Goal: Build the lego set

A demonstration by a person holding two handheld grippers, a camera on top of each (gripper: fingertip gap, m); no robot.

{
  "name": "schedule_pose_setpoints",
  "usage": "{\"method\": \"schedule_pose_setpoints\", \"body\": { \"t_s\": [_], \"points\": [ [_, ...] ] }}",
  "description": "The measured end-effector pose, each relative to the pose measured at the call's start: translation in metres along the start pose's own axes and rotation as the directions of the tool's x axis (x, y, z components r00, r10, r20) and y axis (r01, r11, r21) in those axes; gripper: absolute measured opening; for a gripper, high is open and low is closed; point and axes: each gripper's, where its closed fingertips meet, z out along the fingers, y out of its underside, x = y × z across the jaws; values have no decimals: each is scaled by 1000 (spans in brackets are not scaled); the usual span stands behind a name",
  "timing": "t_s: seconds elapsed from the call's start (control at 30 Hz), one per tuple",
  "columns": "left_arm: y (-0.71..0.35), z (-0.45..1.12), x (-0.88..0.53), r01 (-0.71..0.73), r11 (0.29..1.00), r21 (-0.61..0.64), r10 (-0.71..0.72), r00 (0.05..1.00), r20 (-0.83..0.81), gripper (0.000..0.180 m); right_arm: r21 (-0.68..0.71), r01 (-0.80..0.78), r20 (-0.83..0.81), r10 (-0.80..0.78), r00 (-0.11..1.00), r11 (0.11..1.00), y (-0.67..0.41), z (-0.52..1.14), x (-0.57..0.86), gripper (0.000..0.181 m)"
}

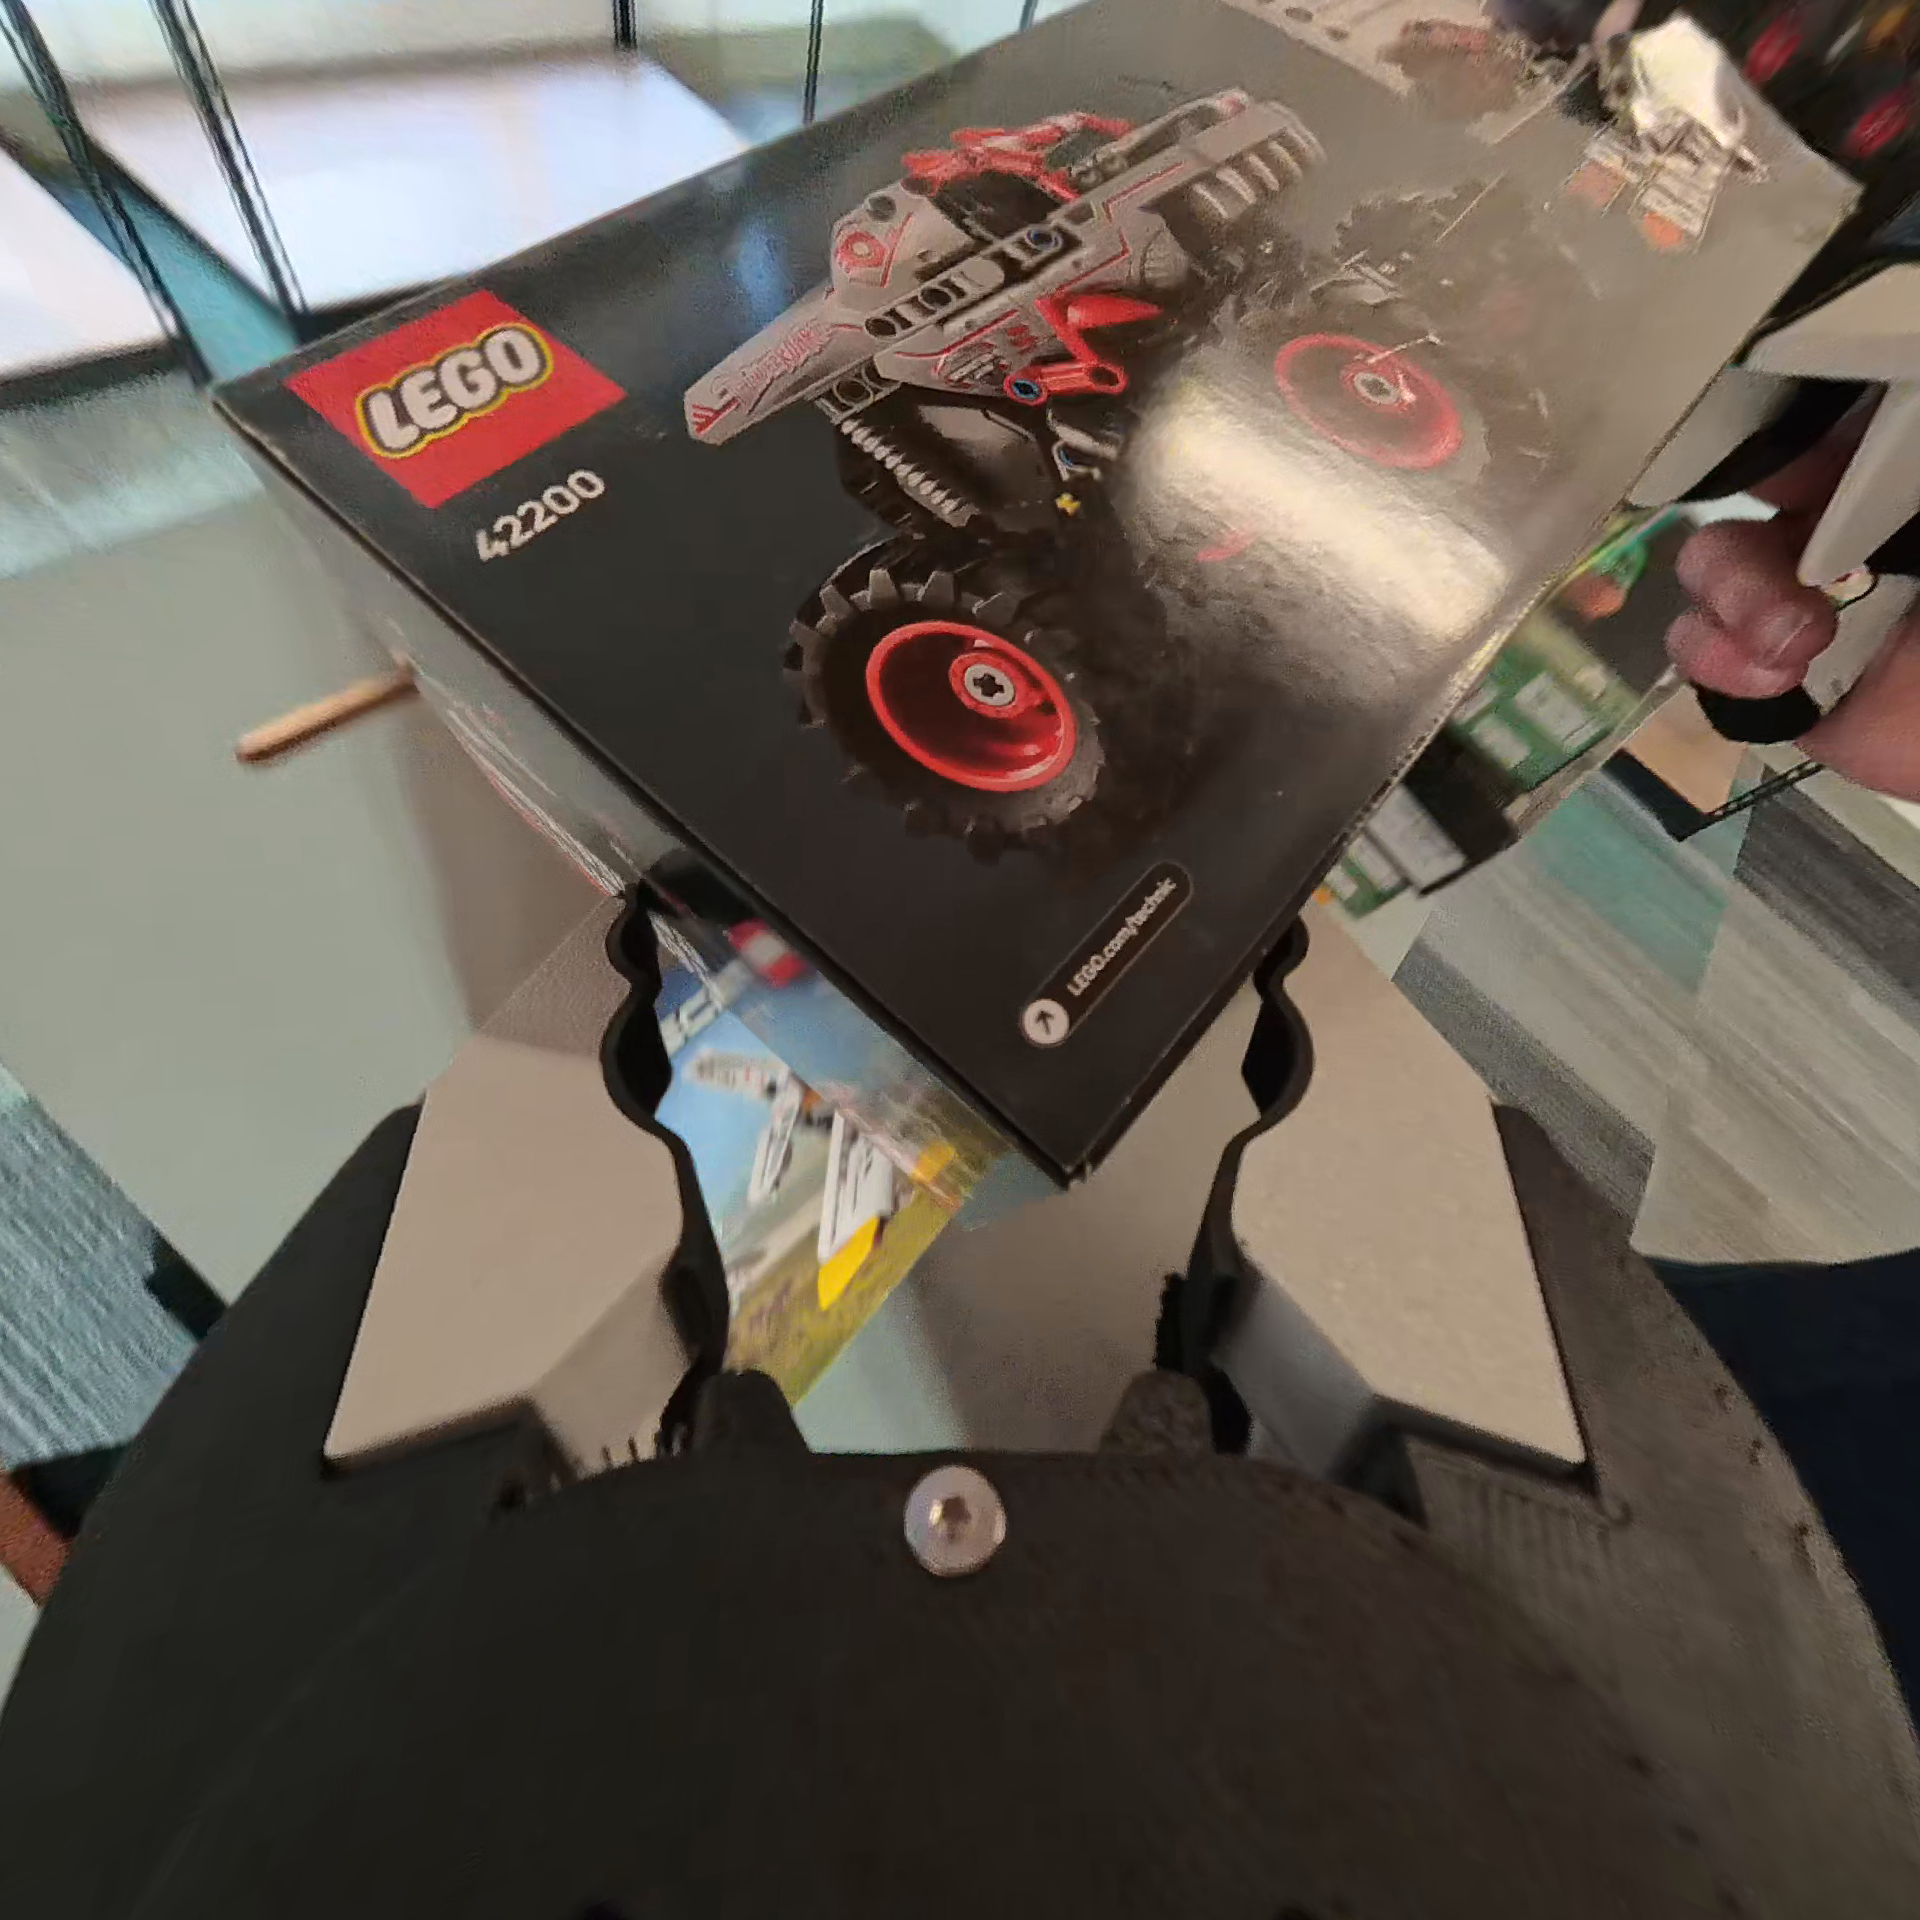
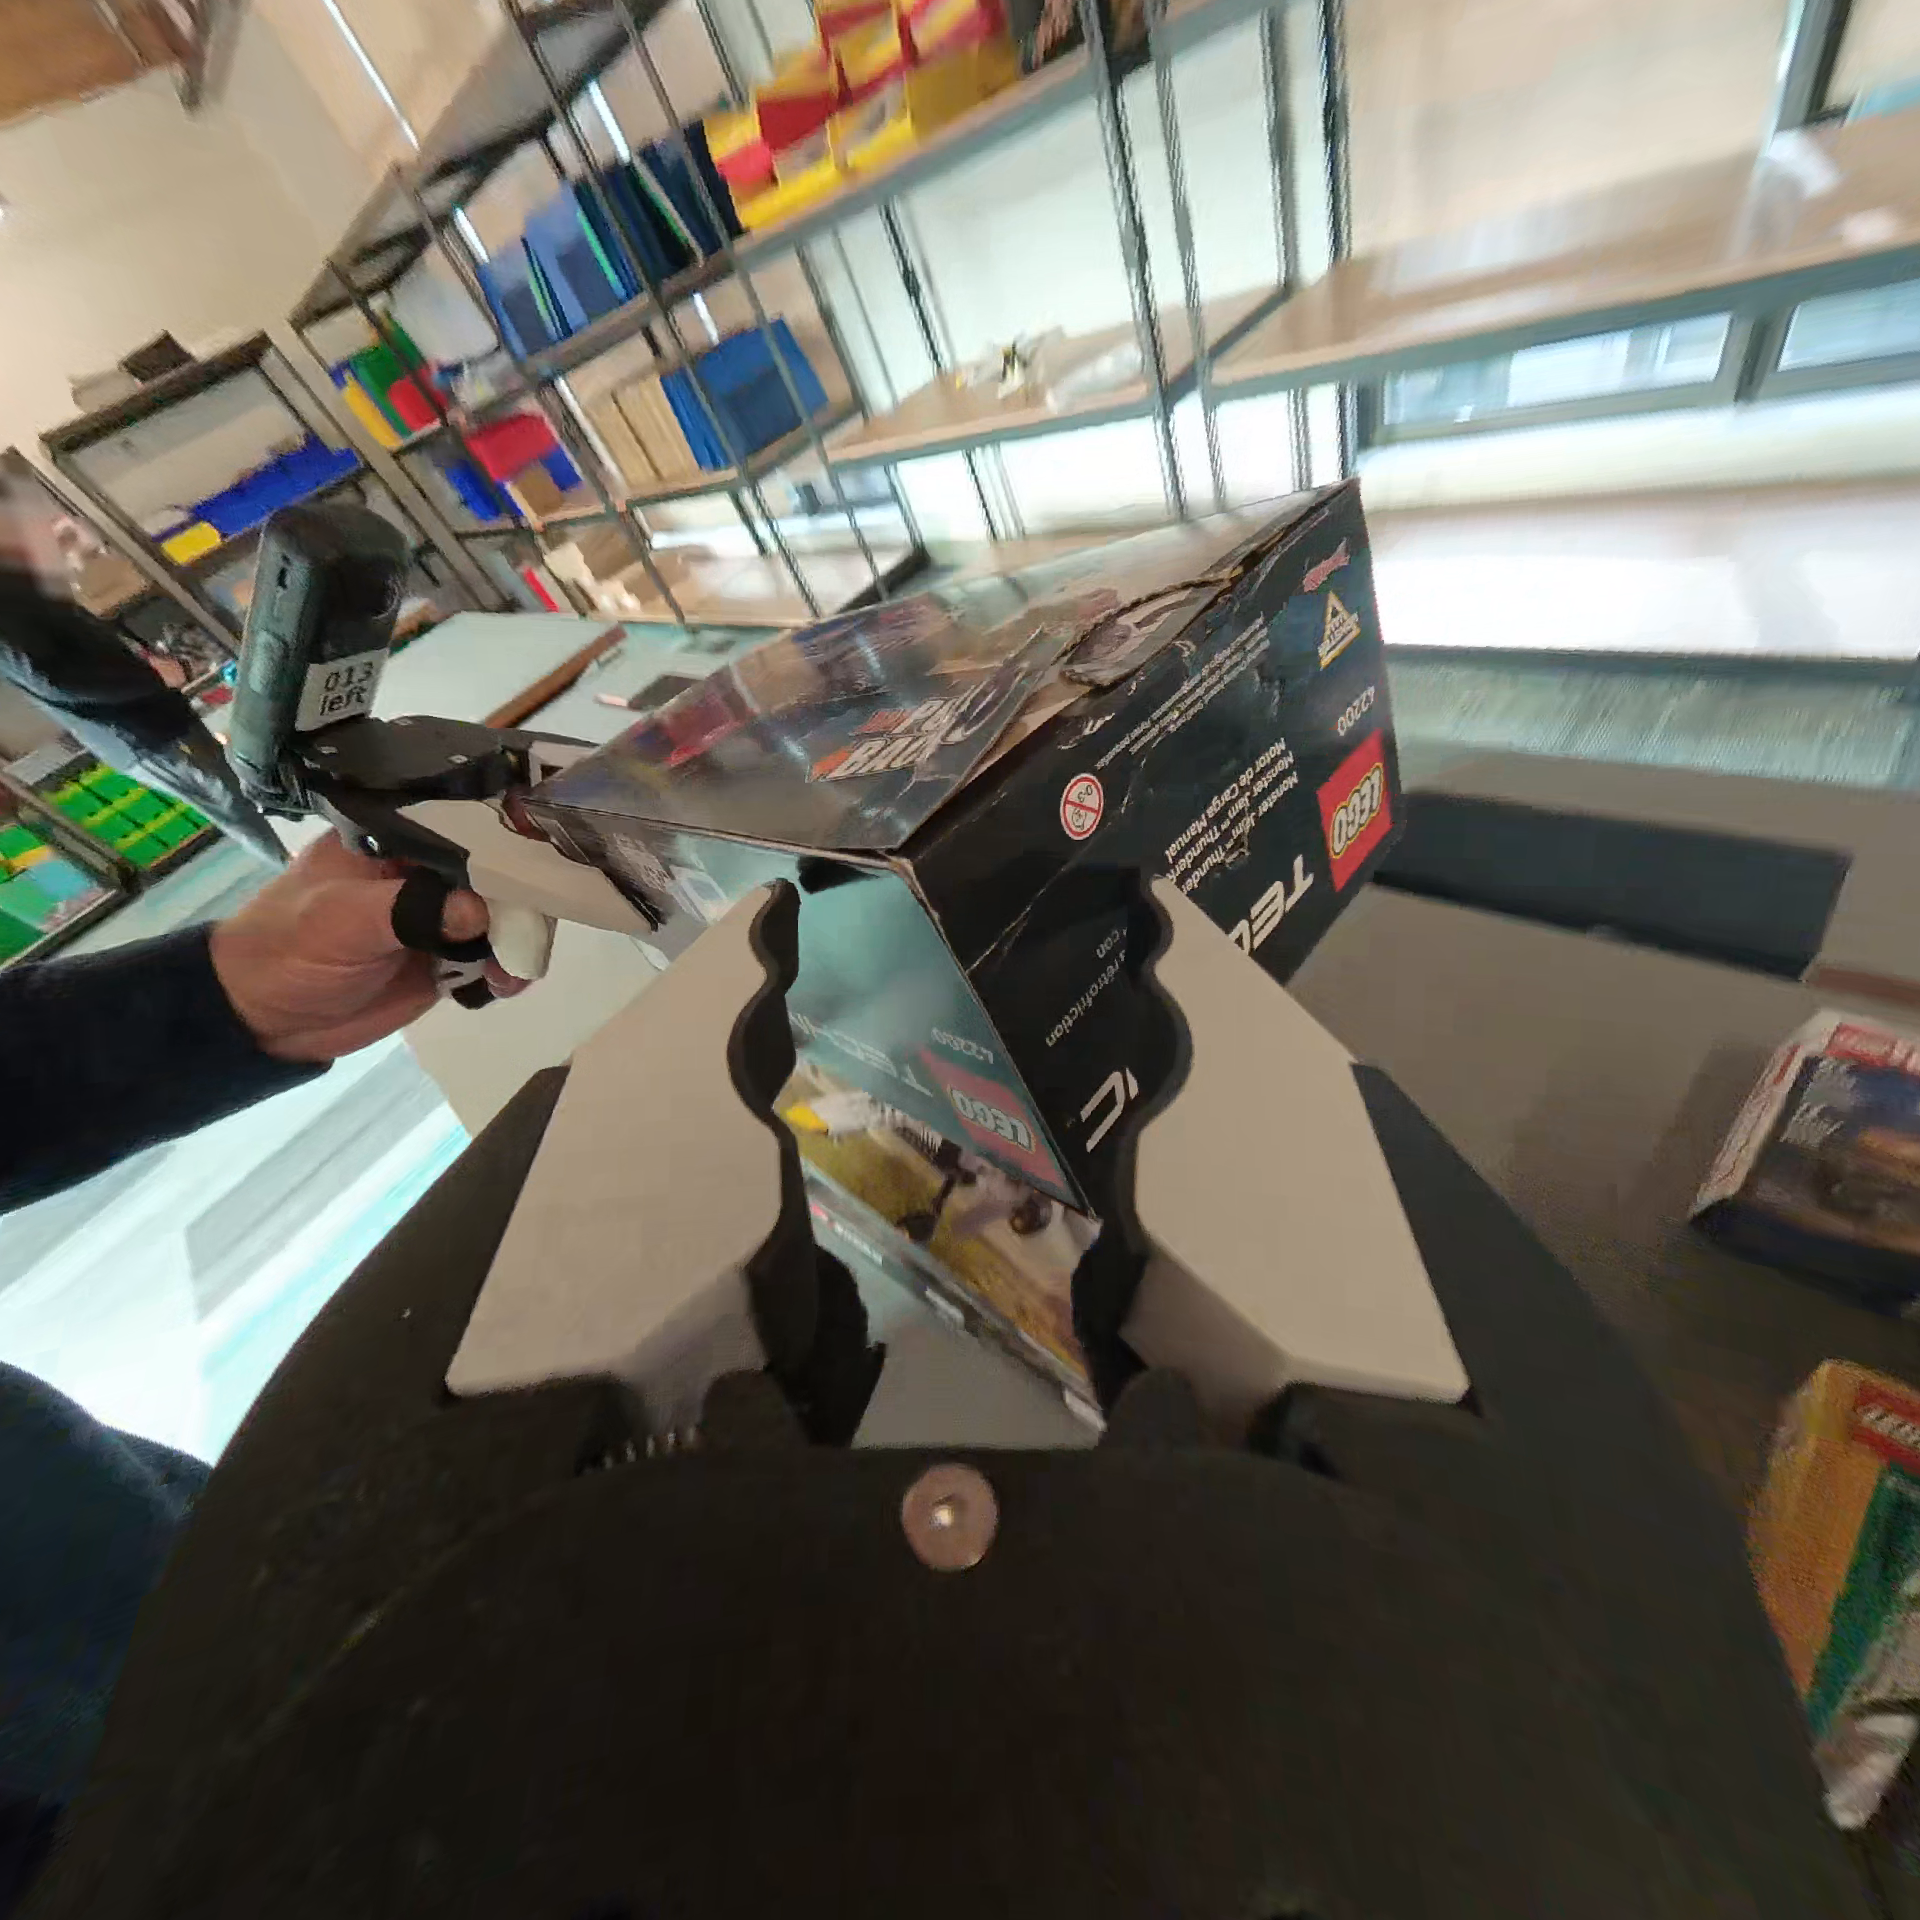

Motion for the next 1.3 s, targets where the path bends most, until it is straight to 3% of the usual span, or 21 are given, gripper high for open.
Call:
{"method": "schedule_pose_setpoints", "body": {
  "t_s": [0.2,0.3,0.33,0.43,0.53,0.7,0.8,0.97,1.1,1.3],
  "points": [
    [94,28,-34,37,986,-165,-32,999,36,112,-183,-67,-2,67,998,981,96,36,21,66],
    [126,41,-49,6,976,-218,10,997,71,119,-358,-123,-26,122,992,925,163,45,36,71],
    [123,41,-49,20,974,-224,-6,998,64,120,-312,-143,-21,144,989,939,162,45,36,69],
    [110,30,-46,1,970,-242,8,999,33,117,-386,-109,-34,104,994,916,165,36,36,60],
    [99,14,-44,37,977,-212,-34,999,20,124,-334,-88,-17,88,996,938,134,21,29,61],
    [25,-13,-32,-50,996,-70,55,996,65,118,-159,97,-45,-106,993,982,26,-38,13,65],
    [-29,6,-1,-141,990,-21,141,990,17,114,-4,217,-179,-214,960,976,-54,-100,26,71],
    [-114,73,95,-236,966,104,251,952,-176,115,118,323,-547,-210,811,939,-140,-238,112,108],
    [-155,130,190,-248,955,162,291,884,-365,118,191,253,-643,-74,763,949,-147,-330,186,114],
    [-169,206,288,-308,945,113,323,815,-480,130,223,50,-483,66,873,974,-101,-368,256,122]
  ]
}}
